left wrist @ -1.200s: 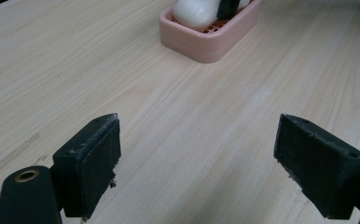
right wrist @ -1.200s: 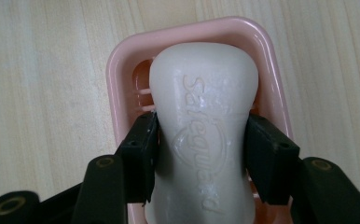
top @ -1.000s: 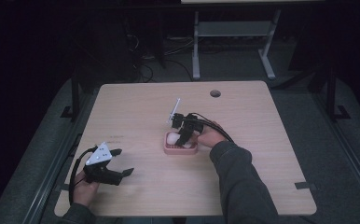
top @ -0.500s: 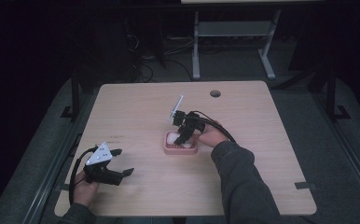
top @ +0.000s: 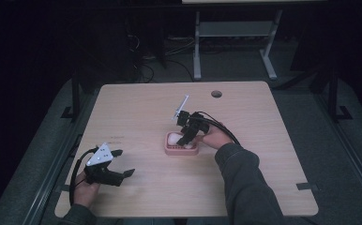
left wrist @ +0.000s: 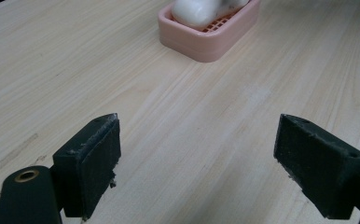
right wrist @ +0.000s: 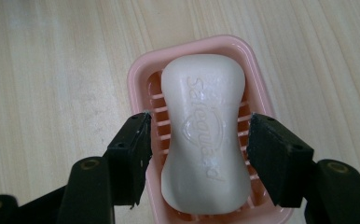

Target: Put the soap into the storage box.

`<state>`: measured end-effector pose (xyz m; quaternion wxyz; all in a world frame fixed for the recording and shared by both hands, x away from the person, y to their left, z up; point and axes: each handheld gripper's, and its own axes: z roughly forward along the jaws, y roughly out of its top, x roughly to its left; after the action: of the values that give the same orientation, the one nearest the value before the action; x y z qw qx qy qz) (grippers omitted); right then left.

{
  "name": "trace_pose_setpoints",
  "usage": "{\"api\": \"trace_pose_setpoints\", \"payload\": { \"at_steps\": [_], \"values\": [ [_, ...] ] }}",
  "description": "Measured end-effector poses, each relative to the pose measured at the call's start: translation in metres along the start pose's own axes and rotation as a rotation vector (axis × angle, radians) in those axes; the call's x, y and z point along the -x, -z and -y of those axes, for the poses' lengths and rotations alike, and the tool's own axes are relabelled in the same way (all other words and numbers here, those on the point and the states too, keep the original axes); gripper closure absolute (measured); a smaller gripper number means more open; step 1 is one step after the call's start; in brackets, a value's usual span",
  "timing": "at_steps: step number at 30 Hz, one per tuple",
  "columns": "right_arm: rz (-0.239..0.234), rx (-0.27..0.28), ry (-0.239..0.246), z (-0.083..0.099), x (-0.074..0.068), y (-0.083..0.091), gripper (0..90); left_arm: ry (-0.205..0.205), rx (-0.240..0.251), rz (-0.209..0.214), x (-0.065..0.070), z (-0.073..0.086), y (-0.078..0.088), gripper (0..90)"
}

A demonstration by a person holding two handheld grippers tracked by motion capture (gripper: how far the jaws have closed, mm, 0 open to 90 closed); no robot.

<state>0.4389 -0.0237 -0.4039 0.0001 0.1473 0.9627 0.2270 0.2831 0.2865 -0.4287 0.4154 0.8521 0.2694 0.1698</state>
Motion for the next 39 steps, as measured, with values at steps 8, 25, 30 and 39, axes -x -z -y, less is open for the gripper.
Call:
{"api": "trace_pose_setpoints", "payload": {
  "at_steps": [8, 25, 30, 39],
  "values": [
    [0.006, 0.016, -0.007, 0.005, -0.001, 0.006, 39.0, -0.001, -0.001, 0.000, 0.000, 0.000, 0.000, 14.1],
    [0.018, 0.036, -0.029, 0.021, -0.002, 0.018, 38.0, -0.001, -0.005, 0.000, 0.000, 0.000, -0.001, 14.0],
    [0.023, 0.041, -0.039, 0.027, -0.002, 0.021, 37.8, -0.002, -0.006, 0.000, 0.000, 0.000, -0.001, 14.1],
    [0.029, 0.046, -0.047, 0.035, -0.004, 0.026, 36.7, 0.002, -0.004, 0.000, 0.000, 0.000, -0.001, 14.1]
  ]
}}
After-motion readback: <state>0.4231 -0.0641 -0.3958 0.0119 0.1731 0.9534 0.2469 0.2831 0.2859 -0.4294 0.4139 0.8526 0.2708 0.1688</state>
